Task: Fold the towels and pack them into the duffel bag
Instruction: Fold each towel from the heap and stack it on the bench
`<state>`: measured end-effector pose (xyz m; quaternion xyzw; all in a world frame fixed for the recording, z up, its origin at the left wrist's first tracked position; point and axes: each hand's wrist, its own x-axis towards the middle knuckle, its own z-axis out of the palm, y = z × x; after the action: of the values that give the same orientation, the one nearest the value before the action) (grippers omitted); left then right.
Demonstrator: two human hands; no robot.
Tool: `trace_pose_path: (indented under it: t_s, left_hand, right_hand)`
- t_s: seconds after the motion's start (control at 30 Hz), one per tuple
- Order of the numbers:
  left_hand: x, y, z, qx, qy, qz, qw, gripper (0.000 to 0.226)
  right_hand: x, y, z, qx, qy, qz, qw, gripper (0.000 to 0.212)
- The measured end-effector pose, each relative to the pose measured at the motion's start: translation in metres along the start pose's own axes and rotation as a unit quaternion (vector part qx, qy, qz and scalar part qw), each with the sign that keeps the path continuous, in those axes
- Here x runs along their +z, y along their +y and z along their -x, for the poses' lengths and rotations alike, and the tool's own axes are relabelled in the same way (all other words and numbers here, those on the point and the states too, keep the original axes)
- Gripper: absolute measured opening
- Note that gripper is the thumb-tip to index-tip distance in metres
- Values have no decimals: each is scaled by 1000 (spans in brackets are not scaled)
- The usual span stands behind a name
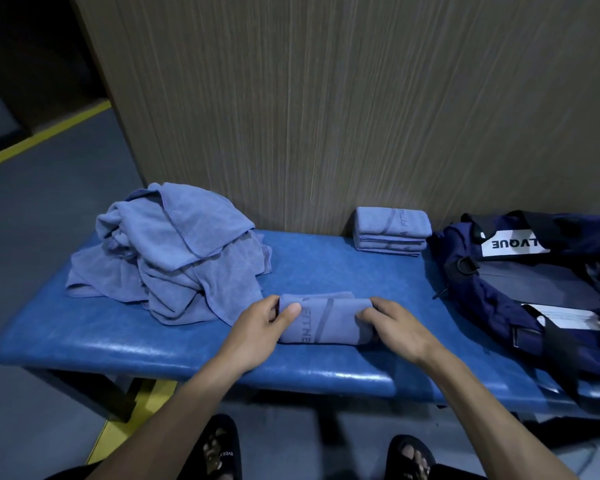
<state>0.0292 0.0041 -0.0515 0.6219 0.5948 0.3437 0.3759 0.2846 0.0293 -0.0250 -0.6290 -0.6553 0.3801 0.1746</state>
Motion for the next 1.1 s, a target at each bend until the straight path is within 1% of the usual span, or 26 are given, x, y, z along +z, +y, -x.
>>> trace_pose_path:
  t_s: [0.07, 0.13, 0.27, 0.4, 0.47, 0.57, 0.7, 0.73, 0.8, 0.87, 0.9, 0.93, 1.0, 1.1]
  left_hand:
    - [-1, 3, -7, -26, 17, -40, 999, 46]
    - [0, 4, -14, -60, 24, -64, 996, 49]
    - [3, 12, -19, -107, 48, -146, 982, 47]
    - [9, 15, -25, -117, 61, -207, 969, 44]
    - [12, 18, -25, -108, 71, -237, 963, 44]
    - [18, 22, -22, -93, 86, -288, 949, 44]
    - [17, 25, -17, -61, 111, -365, 922, 35]
    - [15, 23, -18, -46, 118, -381, 916, 32]
    - [12, 16, -23, 30, 125, -385, 914, 30]
    - [13, 12, -27, 140, 96, -359, 918, 36]
    - [15, 12, -27, 173, 68, -352, 917, 39]
    - [17, 14, -27, 179, 30, -360, 915, 45]
    - [21, 14, -27, 157, -35, -391, 906, 59]
    - [12, 12, -30, 147, -78, -401, 901, 80]
  right_hand:
    - [3, -2, -4, 14, 15, -3, 1000, 30]
    - [6, -5, -7, 21, 37, 14, 999, 39]
    - [19, -12, -12, 36, 91, 57, 994, 49]
    - [32, -15, -13, 51, 156, 105, 981, 50]
    - [36, -18, -12, 55, 178, 116, 976, 49]
    - [38, -22, -14, 67, 188, 130, 971, 48]
    - [37, -24, -18, 82, 198, 149, 965, 48]
    - [37, -25, -19, 84, 197, 153, 965, 47]
    - [37, -25, -21, 87, 196, 165, 963, 48]
    - [37, -25, -22, 89, 197, 180, 960, 49]
    - [37, -25, -23, 92, 197, 188, 958, 49]
    - [37, -26, -24, 95, 196, 196, 956, 49]
    - [37, -26, -25, 98, 194, 205, 954, 49]
    - [37, -26, -25, 94, 195, 193, 957, 45]
